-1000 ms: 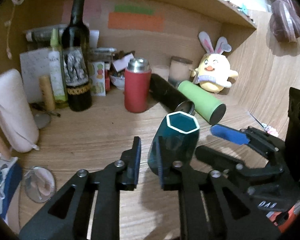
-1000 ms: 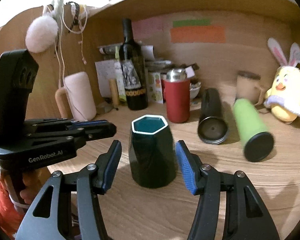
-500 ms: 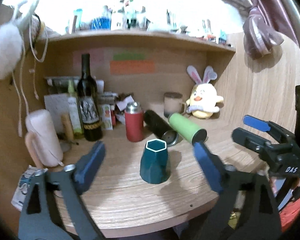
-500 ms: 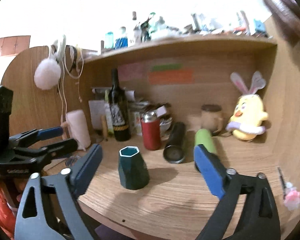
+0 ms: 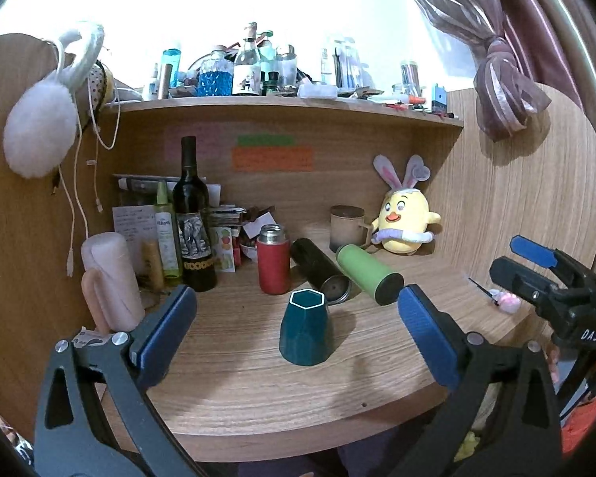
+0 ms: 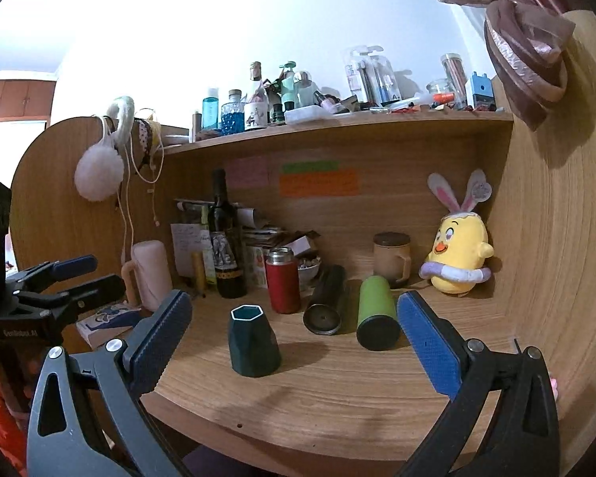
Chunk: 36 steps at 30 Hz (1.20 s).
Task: Flip cup upside down
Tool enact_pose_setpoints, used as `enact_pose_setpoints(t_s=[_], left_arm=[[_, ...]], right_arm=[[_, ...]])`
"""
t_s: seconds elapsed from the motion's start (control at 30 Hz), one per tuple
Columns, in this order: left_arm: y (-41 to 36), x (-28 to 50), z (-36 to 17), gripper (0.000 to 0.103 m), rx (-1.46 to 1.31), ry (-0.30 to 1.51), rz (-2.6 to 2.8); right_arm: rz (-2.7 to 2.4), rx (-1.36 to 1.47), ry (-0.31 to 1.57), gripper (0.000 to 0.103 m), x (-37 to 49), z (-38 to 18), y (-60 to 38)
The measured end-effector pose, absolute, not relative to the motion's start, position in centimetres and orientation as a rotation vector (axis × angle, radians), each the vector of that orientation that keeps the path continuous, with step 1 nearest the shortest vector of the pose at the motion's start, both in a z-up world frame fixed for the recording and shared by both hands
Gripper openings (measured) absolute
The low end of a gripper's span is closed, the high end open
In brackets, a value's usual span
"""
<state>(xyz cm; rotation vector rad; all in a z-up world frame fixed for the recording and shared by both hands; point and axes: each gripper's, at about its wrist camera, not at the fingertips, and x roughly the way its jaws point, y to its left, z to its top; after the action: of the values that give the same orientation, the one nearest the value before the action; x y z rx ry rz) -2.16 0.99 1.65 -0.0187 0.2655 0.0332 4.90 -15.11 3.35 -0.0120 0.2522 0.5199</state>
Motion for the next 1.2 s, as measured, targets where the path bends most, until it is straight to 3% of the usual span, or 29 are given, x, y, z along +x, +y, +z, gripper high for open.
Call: enact_pose_setpoints(t_s=[1.2], left_arm=[[1.01, -1.54, 1.27, 0.103, -0.013, 0.27, 0.031]], right_arm=[[0.508, -0.027, 0.261, 0.103, 5.28, 3.03, -15.23]])
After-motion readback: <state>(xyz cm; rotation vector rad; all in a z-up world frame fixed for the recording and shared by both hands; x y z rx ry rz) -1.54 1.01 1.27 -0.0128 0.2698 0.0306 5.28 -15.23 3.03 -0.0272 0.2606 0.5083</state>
